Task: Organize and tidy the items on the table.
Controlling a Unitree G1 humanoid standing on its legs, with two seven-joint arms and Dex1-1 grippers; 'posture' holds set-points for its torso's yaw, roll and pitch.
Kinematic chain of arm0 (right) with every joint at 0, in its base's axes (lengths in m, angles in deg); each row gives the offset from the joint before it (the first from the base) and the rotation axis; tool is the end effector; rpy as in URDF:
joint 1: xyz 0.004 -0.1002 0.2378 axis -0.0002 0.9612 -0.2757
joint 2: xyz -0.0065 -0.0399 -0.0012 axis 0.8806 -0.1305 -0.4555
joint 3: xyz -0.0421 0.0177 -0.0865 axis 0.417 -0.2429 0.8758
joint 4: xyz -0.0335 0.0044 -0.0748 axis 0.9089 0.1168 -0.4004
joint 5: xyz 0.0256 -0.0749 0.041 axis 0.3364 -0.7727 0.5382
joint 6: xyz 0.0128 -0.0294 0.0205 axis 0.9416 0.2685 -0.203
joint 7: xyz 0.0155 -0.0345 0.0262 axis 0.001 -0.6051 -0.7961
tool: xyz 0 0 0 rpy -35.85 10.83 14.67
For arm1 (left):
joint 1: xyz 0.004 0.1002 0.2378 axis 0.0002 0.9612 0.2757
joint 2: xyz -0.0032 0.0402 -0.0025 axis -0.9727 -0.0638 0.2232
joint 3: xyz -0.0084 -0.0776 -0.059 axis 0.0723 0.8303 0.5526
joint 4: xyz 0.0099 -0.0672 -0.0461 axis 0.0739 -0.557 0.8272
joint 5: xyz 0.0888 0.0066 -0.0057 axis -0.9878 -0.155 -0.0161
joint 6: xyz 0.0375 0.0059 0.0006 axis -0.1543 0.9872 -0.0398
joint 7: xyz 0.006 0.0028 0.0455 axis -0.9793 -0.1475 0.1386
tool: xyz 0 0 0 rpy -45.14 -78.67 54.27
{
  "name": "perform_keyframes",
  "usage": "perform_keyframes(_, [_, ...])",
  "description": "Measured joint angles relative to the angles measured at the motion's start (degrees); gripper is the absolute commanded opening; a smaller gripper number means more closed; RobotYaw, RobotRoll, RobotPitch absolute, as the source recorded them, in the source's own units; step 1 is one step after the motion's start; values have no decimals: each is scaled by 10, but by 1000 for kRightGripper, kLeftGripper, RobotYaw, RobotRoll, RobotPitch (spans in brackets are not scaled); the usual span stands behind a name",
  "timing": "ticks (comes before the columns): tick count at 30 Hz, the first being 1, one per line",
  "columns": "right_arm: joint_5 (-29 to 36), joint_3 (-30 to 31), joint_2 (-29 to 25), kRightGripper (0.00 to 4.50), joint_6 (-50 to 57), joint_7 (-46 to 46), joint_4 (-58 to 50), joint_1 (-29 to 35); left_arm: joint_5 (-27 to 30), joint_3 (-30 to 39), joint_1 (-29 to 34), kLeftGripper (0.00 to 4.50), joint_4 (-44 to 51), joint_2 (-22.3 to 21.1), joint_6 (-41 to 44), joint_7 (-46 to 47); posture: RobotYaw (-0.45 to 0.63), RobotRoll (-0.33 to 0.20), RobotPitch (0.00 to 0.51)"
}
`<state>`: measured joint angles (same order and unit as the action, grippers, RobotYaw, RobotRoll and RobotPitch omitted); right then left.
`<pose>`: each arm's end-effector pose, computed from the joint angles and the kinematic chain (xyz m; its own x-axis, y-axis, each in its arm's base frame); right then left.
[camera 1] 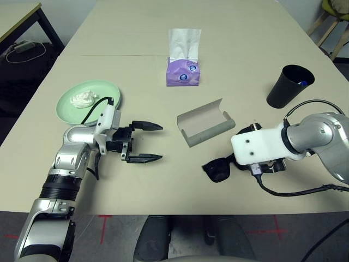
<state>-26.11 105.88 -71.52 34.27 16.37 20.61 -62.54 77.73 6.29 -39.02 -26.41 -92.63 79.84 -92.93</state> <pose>0.2160 -0.1717 0.2174 0.3561 0.3898 -0.8493 -0.8355 -0.2742 -0.4761 0.2657 0.2514 0.1483 0.0872 -0.9769 -0.1952 0.9712 0.0398 0.2350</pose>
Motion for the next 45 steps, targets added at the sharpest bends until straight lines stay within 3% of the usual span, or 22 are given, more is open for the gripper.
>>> perform_keyframes(45, [-69, 26, 75, 4500, -2, -115, 32, -76, -1, -12, 15, 4467, 19, 0, -28, -13, 121, 0, 176])
